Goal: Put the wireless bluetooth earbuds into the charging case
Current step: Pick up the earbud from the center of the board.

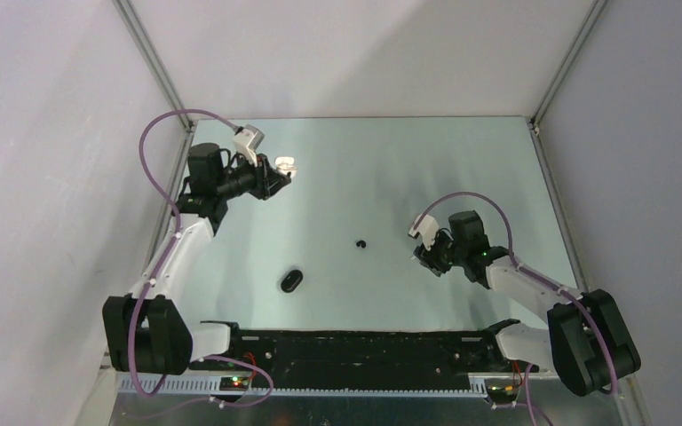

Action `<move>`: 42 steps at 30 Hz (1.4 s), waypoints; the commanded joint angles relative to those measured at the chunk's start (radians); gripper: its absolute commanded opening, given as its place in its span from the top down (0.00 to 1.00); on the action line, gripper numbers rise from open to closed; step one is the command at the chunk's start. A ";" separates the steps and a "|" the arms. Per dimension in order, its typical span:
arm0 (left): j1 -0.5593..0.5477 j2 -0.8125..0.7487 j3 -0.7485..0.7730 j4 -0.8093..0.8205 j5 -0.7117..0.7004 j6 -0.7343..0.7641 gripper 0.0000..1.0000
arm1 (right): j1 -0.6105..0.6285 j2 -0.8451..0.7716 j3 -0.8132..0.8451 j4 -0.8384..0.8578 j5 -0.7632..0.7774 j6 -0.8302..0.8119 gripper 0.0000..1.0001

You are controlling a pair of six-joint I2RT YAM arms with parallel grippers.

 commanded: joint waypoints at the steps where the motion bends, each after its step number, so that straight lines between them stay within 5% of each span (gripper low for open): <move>1: 0.004 -0.037 -0.002 0.015 -0.004 0.027 1.00 | 0.010 0.009 -0.007 0.065 0.027 -0.001 0.52; 22: 0.006 -0.081 -0.055 0.033 -0.012 0.014 1.00 | 0.040 0.149 0.050 0.066 0.027 -0.097 0.69; 42: 0.007 -0.118 -0.110 0.071 -0.017 -0.004 1.00 | 0.057 0.278 0.197 -0.040 0.037 -0.217 0.72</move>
